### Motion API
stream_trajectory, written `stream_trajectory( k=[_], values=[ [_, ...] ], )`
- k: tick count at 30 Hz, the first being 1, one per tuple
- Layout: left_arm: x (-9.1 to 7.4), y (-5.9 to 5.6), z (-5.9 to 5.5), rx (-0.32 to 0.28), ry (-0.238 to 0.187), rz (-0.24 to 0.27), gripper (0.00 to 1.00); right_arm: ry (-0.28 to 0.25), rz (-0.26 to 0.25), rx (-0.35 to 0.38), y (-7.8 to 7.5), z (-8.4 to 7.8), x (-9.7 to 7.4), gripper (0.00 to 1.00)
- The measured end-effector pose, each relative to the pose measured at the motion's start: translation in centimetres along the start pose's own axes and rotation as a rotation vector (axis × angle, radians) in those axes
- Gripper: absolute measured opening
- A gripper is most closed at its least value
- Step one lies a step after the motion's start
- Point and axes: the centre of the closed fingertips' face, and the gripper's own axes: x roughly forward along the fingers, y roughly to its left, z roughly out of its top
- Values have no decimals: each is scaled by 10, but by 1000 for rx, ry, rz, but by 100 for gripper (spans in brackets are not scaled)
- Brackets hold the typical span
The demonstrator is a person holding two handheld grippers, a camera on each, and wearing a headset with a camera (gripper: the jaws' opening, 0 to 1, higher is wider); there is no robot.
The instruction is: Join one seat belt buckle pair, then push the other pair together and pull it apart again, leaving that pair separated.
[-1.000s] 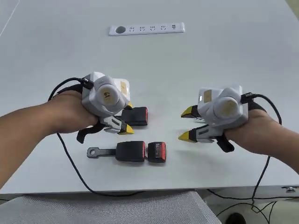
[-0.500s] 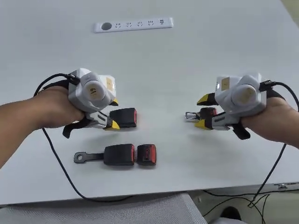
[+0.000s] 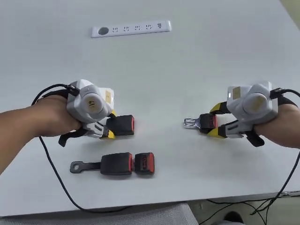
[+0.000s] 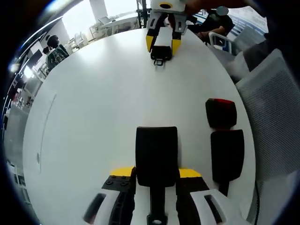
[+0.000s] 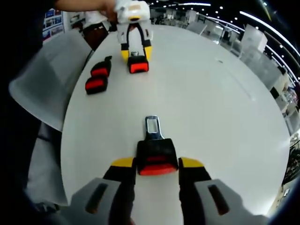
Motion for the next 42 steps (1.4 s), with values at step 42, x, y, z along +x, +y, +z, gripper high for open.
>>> stream_trajectory(
  k=[42],
  values=[
    [1,-1,-1,-4,7,-5,32,-40,-1,-47,24,84,53,33]
  ],
)
